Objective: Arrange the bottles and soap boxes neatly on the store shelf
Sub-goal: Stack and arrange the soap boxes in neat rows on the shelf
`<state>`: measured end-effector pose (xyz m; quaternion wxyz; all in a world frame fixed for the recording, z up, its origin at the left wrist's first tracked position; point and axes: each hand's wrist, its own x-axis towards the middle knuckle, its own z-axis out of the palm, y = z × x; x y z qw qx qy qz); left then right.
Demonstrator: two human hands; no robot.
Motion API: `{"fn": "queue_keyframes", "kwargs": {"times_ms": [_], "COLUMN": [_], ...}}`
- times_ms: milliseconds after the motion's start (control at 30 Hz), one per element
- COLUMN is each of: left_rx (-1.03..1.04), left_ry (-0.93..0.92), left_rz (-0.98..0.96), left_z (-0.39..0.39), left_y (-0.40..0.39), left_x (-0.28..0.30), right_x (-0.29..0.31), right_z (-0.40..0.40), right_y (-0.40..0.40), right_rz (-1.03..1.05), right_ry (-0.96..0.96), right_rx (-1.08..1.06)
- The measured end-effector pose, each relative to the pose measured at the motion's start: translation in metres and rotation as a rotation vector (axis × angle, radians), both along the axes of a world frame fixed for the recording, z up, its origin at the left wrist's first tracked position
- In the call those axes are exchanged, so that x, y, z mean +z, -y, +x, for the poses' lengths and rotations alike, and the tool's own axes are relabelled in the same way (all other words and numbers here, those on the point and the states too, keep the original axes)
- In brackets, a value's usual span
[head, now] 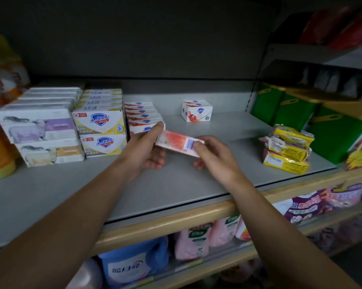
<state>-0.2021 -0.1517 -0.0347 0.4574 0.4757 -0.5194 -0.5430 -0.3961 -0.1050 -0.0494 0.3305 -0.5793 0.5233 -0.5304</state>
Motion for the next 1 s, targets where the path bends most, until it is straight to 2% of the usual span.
{"fn": "queue_keyframes", "kwargs": {"times_ms": [133, 233, 333, 400, 500, 667, 800, 900, 1000], "left_rx": [0.021, 0.025, -0.084, -0.134, -0.115, -0.232, -0.252, -0.243, -0.185], "left_ry": [0.226, 0.281, 0.053, -0.044, -0.030, -0.118, -0.151, -0.195, -0.121], "left_rz": [-0.048, -0.068, -0.046, -0.053, -0.140, -0.241, -0.231, -0.305, -0.394], "left_z": [-0.002, -0.001, 0.000, 0.000, 0.002, 0.010, 0.010, 0.009, 0.007], "left_y": [-0.004, -0.005, -0.007, -0.009, -0.011, -0.012, -0.013, -0.010, -0.007], "left_x": [-0.002, -0.002, 0.002, 0.004, 0.004, 0.002, 0.001, -0.001, -0.004], "right_x": [0.003, 0.002, -0.001, -0.003, -0.004, -0.006, -0.004, -0.004, -0.005], "right_z": [0.000, -0.003, -0.003, -0.006, -0.003, -0.001, -0.001, 0.000, 0.004], "right_y": [0.001, 0.003, 0.002, -0.001, -0.003, 0.003, -0.001, -0.004, -0.005], "right_rz": [0.081, 0.089, 0.025, -0.035, -0.124, -0.091, -0.150, -0.163, -0.223], "right_ry": [-0.010, -0.017, 0.184, 0.172, 0.005, -0.033, -0.040, -0.035, -0.053], "right_rx": [-0.096, -0.128, -0.022, 0.057, 0.047, -0.039, -0.079, -0.002, 0.066]}}
